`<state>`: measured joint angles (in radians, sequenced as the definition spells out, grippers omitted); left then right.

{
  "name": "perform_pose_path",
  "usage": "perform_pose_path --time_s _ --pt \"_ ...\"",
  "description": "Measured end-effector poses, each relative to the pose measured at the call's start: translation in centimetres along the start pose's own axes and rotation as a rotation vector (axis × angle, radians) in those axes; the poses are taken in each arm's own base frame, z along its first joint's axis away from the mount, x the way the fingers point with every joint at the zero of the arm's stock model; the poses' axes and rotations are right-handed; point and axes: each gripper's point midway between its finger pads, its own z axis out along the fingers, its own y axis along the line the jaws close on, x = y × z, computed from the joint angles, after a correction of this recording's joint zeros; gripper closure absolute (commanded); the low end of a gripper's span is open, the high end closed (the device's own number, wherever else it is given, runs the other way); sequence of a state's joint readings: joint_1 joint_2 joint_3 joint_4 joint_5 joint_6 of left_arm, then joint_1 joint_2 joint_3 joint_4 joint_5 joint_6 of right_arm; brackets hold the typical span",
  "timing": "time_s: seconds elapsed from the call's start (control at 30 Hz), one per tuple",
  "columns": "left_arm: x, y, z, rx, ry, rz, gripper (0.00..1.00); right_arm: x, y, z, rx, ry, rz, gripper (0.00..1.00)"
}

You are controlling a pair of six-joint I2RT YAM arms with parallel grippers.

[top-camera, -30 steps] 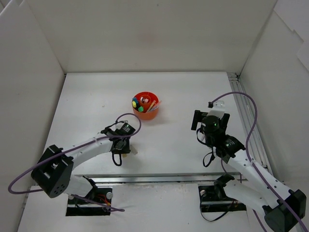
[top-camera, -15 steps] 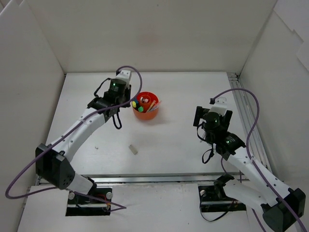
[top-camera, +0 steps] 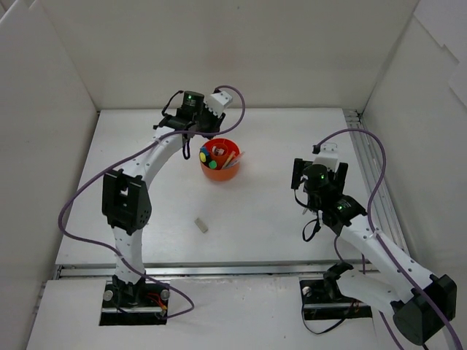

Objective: Sort the stationery into containers
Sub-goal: Place the stationery in the storage box.

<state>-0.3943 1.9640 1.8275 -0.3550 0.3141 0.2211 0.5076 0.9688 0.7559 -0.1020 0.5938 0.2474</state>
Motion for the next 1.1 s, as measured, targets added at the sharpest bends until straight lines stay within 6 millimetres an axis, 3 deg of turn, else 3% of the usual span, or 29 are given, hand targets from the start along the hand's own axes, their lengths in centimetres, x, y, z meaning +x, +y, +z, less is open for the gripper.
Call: perform_pose_path --time_s 0.2,0.63,0.83,1.1 --pt "1.1 0.3 2.4 0.048 0.03 0.026 0.94 0.0 0.0 0.0 -0.005 0.003 -0.004 0.02" --pt "4.8 1.0 4.2 0.063 0.121 0.012 0.88 0.9 0.1 0.7 0.008 0.034 -0.031 0.02" --pt "4.5 0.8 4.1 0.086 0.112 0.011 0.65 0.9 0.3 1.0 0.011 0.043 -0.042 0.02" --pt "4.0 0.3 3.9 0.119 0.096 0.013 0.63 0.7 0.3 1.0 0.01 0.04 -0.039 0.02"
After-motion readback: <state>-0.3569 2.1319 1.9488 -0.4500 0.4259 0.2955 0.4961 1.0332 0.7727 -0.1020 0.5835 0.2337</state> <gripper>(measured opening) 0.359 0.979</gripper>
